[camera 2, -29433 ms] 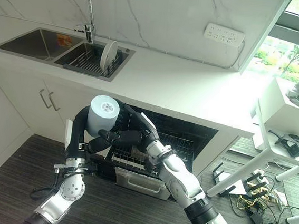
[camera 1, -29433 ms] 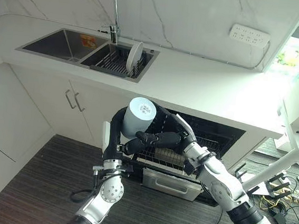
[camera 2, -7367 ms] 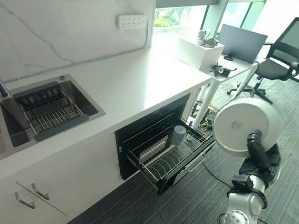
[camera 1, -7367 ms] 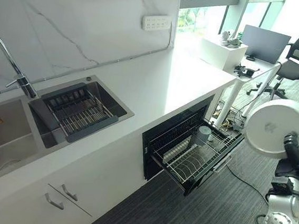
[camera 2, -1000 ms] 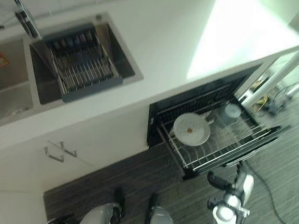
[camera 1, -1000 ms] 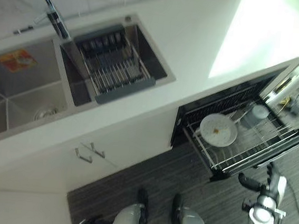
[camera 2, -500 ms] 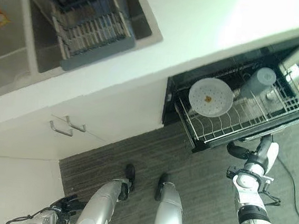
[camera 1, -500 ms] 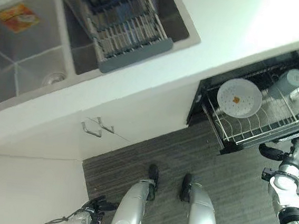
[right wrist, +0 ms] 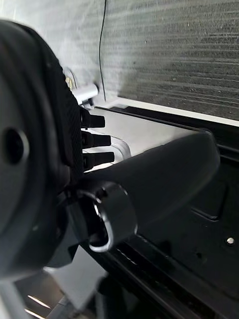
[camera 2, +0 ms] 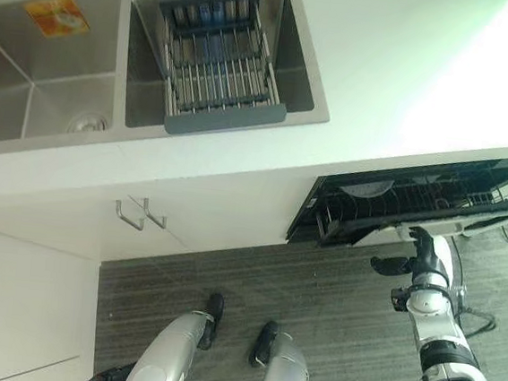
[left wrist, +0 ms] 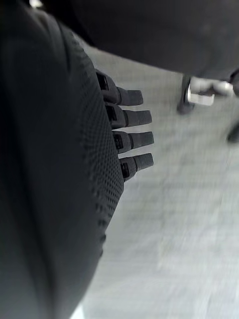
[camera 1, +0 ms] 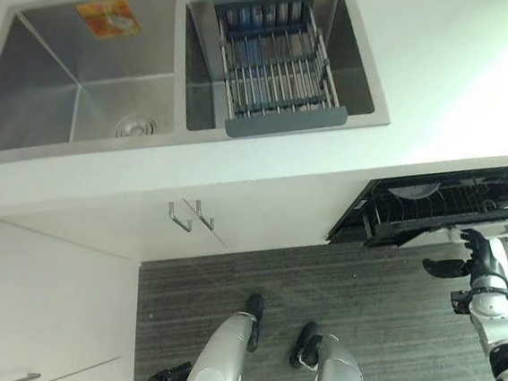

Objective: Place the dishes in the dishwasher.

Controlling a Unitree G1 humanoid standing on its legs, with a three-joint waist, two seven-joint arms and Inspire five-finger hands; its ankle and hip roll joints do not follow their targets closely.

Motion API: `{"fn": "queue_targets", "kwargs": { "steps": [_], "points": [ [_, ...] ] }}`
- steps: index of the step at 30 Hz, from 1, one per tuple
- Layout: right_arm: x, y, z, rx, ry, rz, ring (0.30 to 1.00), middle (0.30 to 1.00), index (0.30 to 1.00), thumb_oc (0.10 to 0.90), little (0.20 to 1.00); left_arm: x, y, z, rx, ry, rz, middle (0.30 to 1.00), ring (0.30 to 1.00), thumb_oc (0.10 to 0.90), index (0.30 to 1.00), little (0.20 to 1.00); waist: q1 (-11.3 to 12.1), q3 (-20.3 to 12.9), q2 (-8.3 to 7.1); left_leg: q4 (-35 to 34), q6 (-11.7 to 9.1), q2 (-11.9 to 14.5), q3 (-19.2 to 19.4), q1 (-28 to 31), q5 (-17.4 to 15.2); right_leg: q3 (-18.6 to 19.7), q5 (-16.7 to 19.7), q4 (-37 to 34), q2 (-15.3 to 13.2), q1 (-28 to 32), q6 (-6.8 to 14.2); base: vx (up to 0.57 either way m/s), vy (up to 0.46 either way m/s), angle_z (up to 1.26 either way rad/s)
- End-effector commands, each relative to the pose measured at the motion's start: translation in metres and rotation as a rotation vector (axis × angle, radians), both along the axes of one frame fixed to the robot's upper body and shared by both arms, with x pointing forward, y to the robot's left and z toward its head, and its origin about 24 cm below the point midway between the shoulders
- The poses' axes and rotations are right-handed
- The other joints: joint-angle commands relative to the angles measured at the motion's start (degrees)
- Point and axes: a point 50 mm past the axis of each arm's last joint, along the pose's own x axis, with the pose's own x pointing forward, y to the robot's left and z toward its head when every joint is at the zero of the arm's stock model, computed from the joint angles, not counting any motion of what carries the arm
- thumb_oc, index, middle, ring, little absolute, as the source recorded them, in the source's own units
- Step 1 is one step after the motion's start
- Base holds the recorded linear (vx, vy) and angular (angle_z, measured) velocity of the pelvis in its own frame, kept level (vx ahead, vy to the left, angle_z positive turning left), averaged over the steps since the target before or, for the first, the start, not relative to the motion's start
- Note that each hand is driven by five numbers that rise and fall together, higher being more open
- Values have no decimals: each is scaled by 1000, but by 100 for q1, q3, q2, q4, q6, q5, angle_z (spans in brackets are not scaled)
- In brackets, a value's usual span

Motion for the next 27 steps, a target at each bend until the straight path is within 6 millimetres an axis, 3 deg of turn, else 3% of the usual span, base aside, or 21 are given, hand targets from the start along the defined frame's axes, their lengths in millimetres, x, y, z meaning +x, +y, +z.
{"fn": "queue_targets", "kwargs": {
  "steps": [1,4,7,8,10,11,18,22,24,27],
  "points": [
    [37,18,105,-118,-299,157,900,900,900,800,900,-6,33,9,96,20,-53,900,900,800,900,900,298,-386,-43,96,114,-81,6,197,-1040,193,-928,681,55,3,105,106,36,12],
    [39,18,105,-140,-268,163,900,900,900,800,900,-13,34,6,143,59,-84,900,900,800,900,900,416,-316,-107,393,179,-146,-34,180,-1229,125,-1037,956,39,156,17,265,18,44],
    [45,19,129,-178,-319,146,900,900,900,800,900,-8,45,12,176,49,-100,900,900,800,900,900,562,-243,-105,187,236,-172,-126,181,-1066,138,-839,862,48,53,142,4,-11,21],
    [49,19,157,-196,-376,127,900,900,900,800,900,-3,51,16,174,35,-78,900,900,800,900,900,633,-222,-93,53,244,-178,-158,75,-978,101,-792,771,44,-38,176,-103,-2,17],
    [49,19,162,-199,-385,124,900,900,900,800,900,-4,51,16,173,33,-77,900,900,800,900,900,645,-220,-94,51,247,-181,-160,53,-975,93,-794,775,42,-51,174,-42,1,3],
    [48,17,174,-185,-422,112,900,900,900,800,900,-8,52,15,168,39,-50,900,900,800,900,900,689,-208,-90,97,250,-198,-178,-26,-996,55,-860,928,9,-118,145,10,34,3],
    [49,19,185,-168,-456,105,900,900,900,800,900,-14,54,14,159,34,-8,900,900,800,900,900,749,-183,-37,-193,203,-131,-32,69,-818,-103,-802,778,-70,1,199,1,26,16],
    [52,27,194,-152,-492,128,900,900,900,800,900,-5,51,18,56,-60,-20,900,900,800,900,900,826,-172,-53,-229,186,-89,-46,-12,-801,-202,-762,632,-35,44,251,-117,-59,1],
    [55,32,190,-133,-487,149,900,900,900,800,900,4,48,22,32,-134,-38,900,900,800,900,900,842,-178,-82,-229,186,-60,-62,-31,-821,-229,-752,576,24,79,267,-123,-141,6],
    [59,40,161,-24,-461,188,900,900,900,800,900,13,41,24,32,-218,-46,900,900,800,900,900,809,-253,-110,-229,95,50,-92,20,-874,-309,-720,251,187,329,282,-161,-186,12]
  ]
}}
